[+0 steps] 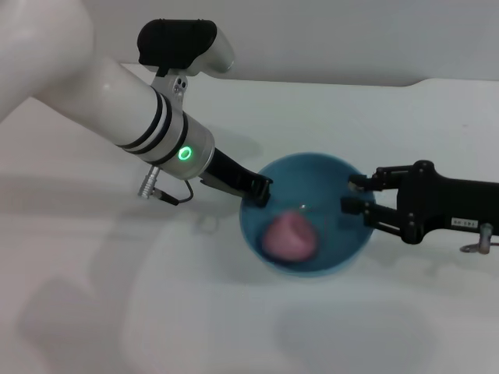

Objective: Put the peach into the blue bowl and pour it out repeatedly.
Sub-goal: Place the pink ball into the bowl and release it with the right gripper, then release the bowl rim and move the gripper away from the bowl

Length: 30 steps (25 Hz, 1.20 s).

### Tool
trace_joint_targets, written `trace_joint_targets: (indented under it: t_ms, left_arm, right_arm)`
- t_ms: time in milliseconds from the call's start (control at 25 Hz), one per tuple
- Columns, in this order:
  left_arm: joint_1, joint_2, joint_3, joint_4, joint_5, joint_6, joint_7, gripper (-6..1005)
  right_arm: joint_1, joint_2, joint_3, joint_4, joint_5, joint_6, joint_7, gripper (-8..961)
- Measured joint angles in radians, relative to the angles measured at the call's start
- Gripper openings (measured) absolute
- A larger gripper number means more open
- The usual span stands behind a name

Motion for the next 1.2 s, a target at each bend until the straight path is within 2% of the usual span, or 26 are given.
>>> trace_joint_targets:
  t_ms: [200, 480, 760, 960, 1200]
  left_arm:
    - [-0.003, -0.001, 0.017, -0.001, 0.0, -0.008, 0.007, 0]
    - [-0.004, -0.004, 0.079, -0.026, 0.0, -0.041, 0.007, -1]
    - [-0.005, -0.007, 0.117, -0.054, -0.002, -0.077, 0.001, 0]
    - [-0.009, -0.007, 0.142, -0.056, -0.002, -0.085, 0.004, 60]
    - [-0.016, -0.008, 0.144, -0.05, -0.005, -0.115, 0.0, 275]
  right_arm:
    - [-0.016, 0.002, 0.039, -0.014, 0.046, 0.022, -0.004, 349]
    - [-0.046, 0.001, 0.12, -0.005, 0.091, 0.123, -0.033, 348]
    - [-0.056, 0.002, 0.13, 0.006, 0.092, 0.202, -0.041, 349]
    - [-0.054, 0.002, 0.131, 0.007, 0.093, 0.229, -0.041, 348]
    - [-0.048, 0.001, 0.131, 0.008, 0.093, 0.236, -0.042, 349]
